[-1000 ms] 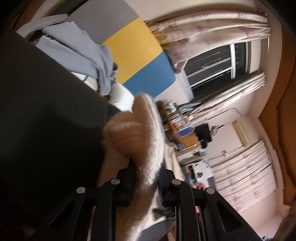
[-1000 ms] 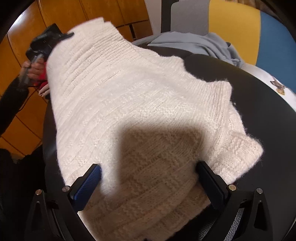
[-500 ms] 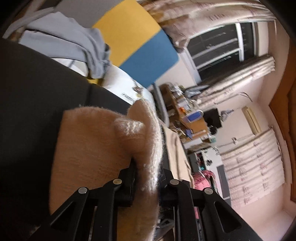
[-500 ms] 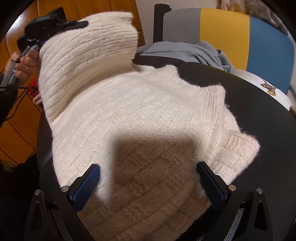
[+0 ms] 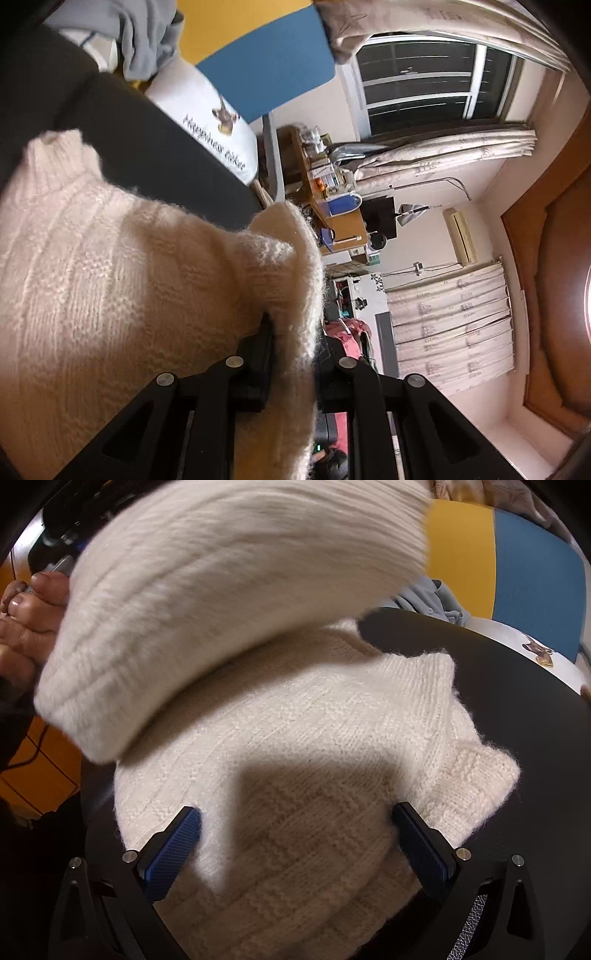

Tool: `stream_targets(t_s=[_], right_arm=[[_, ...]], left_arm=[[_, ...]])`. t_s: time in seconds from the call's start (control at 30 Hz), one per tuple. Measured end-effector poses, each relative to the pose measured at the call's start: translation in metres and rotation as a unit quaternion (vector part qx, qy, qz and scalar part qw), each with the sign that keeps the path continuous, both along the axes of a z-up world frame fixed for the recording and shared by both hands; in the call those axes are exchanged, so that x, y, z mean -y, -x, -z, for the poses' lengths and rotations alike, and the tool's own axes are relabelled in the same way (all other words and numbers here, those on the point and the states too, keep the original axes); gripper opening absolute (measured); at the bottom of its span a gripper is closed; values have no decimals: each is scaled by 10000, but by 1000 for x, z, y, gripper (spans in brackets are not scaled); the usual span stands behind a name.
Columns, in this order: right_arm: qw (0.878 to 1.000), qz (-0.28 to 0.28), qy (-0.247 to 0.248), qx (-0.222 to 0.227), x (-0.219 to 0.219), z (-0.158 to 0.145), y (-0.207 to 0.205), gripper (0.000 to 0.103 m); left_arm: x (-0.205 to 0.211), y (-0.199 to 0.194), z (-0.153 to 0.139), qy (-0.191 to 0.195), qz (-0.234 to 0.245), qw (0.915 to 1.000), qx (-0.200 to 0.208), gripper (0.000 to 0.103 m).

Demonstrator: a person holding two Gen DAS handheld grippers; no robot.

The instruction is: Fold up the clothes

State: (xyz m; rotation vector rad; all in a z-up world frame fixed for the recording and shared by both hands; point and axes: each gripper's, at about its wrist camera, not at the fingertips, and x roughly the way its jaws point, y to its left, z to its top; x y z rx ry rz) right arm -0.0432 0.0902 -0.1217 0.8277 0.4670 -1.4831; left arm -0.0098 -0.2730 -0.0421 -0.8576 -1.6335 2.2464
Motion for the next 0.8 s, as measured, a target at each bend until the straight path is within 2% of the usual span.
stream_targets(t_s=[0.2, 0.27, 0.37, 0.47, 0.6, 0.7, 0.8], right_arm=[[9999, 2, 54, 93, -2, -2, -2, 103], [9999, 2, 69, 111, -2, -3, -3, 103], [10000, 3, 50, 81, -1, -4, -7, 103], [10000, 8, 53, 43, 0, -7, -12, 103], [10000, 59, -6, -73, -9, -15, -20, 103], [9998, 103, -62, -173, -17, -22, -27, 103], [9995, 147, -119, -273, -25, -28, -35, 103]], left_arm=[[-24, 25, 24, -139, 231, 9992, 308, 15], [-33, 31, 42, -217, 298, 9978, 557, 15], [-35, 37, 54, -302, 256, 9957, 841, 17], [-37, 36, 42, -429, 206, 9942, 959, 23], [-45, 32, 18, -509, 300, 9936, 964, 26], [-50, 26, -3, -802, 578, 9931, 637, 26], [-49, 16, -35, -582, 736, 9953, 232, 26]])
